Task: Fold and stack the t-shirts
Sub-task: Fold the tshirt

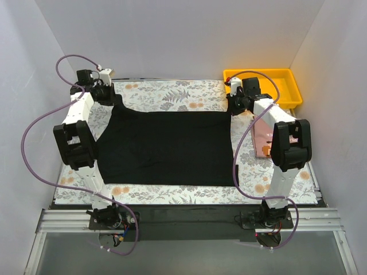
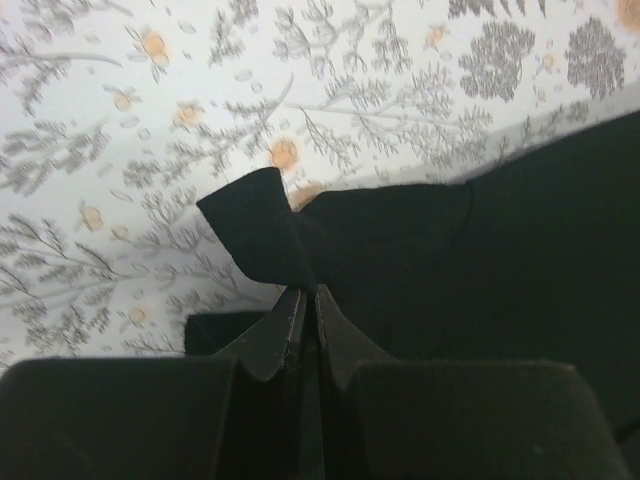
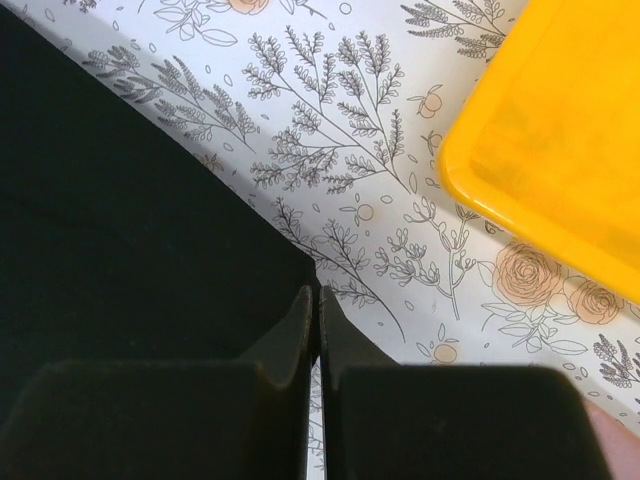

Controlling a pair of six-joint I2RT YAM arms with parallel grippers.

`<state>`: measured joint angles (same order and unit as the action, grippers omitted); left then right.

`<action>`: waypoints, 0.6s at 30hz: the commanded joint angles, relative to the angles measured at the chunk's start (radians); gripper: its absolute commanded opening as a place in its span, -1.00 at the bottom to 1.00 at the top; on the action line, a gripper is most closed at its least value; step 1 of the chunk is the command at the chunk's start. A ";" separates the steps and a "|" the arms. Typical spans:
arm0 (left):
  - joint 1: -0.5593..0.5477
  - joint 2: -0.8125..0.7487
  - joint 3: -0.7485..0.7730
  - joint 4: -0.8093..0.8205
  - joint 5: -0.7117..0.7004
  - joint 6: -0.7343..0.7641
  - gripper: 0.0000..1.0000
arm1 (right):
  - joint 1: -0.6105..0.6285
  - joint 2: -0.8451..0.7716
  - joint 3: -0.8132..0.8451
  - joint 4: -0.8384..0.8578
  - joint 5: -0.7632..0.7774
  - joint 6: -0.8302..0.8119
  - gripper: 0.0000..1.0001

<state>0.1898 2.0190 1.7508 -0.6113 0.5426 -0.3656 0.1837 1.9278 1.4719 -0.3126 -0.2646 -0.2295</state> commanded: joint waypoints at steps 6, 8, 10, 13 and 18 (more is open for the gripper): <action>0.005 -0.236 -0.189 -0.011 -0.001 0.083 -1.00 | -0.020 -0.128 -0.079 -0.049 -0.097 -0.105 -0.97; 0.007 -0.293 -0.249 -0.016 -0.010 0.103 -1.00 | -0.020 -0.144 -0.096 -0.062 -0.107 -0.116 -0.97; 0.007 -0.354 -0.311 -0.024 -0.023 0.119 -1.00 | -0.020 -0.165 -0.122 -0.072 -0.117 -0.129 -0.97; 0.008 -0.431 -0.370 -0.030 -0.043 0.151 -1.00 | -0.020 -0.196 -0.162 -0.089 -0.130 -0.152 -0.97; 0.014 -0.520 -0.461 -0.047 -0.076 0.163 -1.00 | -0.020 -0.256 -0.234 -0.111 -0.134 -0.200 -0.97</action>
<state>0.1940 1.5677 1.3262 -0.6441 0.4961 -0.2340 0.1703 1.7317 1.2690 -0.3965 -0.3752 -0.3779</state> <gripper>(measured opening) 0.026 0.024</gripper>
